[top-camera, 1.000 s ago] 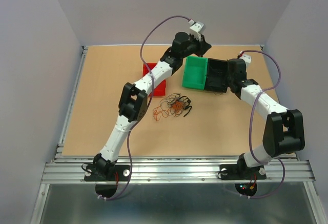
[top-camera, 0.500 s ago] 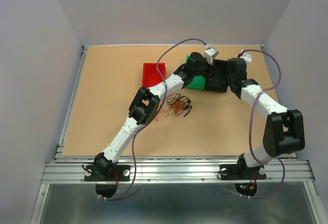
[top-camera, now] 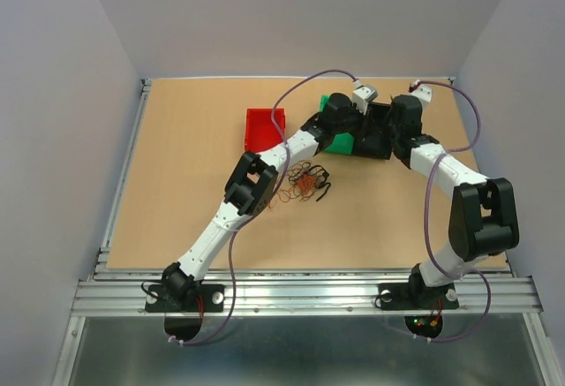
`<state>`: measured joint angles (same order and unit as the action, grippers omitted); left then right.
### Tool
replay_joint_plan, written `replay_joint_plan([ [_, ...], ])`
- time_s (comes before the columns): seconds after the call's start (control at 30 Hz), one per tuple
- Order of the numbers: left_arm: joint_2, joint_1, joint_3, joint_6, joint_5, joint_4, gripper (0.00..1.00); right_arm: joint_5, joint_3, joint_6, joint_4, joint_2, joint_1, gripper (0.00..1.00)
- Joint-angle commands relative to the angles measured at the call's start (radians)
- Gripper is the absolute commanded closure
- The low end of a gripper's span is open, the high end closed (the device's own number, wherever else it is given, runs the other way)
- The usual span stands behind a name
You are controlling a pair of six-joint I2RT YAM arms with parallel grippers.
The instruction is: Untangle the cables
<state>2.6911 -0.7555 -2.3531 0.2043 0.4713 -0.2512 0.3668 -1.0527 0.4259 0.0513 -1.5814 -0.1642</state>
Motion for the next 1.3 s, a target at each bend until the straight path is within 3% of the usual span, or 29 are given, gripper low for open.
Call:
replay_joint_plan([
  [0.0,-0.002,-0.016,-0.048,-0.003,0.015,0.007,1.00,-0.006,-0.027,0.013,0.202,-0.034,-0.003,1.00],
  [0.23,-0.001,-0.018,-0.035,0.036,0.023,0.016,1.00,-0.012,-0.033,0.013,0.311,-0.107,-0.003,0.99],
  [0.47,-0.007,-0.022,-0.040,0.027,-0.036,0.047,1.00,0.017,-0.081,0.027,0.321,-0.218,0.011,0.99],
  [1.03,-0.062,-0.022,0.009,-0.011,-0.092,0.112,1.00,-0.086,-0.174,0.057,0.308,-0.391,0.049,0.99],
  [1.27,-0.165,-0.007,0.116,-0.046,-0.114,0.106,1.00,-0.088,-0.233,0.047,0.268,-0.450,0.049,0.99],
])
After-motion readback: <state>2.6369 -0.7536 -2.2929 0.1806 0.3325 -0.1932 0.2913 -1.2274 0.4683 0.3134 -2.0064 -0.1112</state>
